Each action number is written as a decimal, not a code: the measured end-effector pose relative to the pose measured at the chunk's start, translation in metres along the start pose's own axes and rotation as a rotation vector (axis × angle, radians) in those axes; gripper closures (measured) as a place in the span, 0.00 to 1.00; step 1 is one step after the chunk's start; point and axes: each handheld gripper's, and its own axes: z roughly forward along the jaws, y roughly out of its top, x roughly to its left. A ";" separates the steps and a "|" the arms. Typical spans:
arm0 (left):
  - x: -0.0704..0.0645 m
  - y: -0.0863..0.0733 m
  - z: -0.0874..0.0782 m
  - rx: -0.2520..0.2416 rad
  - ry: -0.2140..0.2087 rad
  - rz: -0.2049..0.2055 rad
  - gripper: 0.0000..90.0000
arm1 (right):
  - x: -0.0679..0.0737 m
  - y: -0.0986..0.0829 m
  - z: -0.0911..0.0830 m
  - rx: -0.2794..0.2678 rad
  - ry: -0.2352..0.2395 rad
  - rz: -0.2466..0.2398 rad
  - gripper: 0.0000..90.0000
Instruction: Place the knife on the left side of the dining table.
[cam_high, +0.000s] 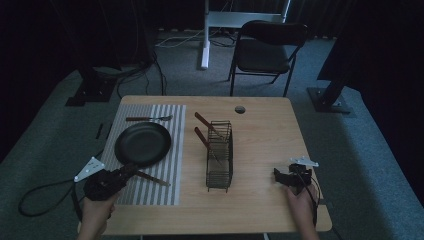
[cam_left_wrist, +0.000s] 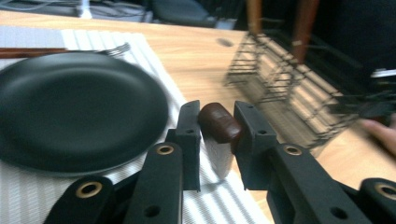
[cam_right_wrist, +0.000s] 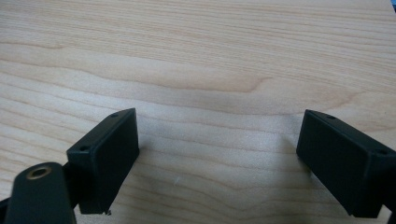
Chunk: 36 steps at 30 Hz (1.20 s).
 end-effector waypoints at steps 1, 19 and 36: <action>0.003 -0.001 0.000 0.000 0.009 -0.006 0.81 | 0.000 0.000 0.000 0.000 0.000 0.000 0.13; 0.048 -0.034 0.003 0.031 0.107 -0.141 0.66 | 0.000 0.000 0.000 0.000 0.000 0.000 0.13; 0.080 -0.067 0.024 0.070 0.202 -0.204 0.46 | 0.000 0.000 0.000 0.000 0.000 0.000 0.13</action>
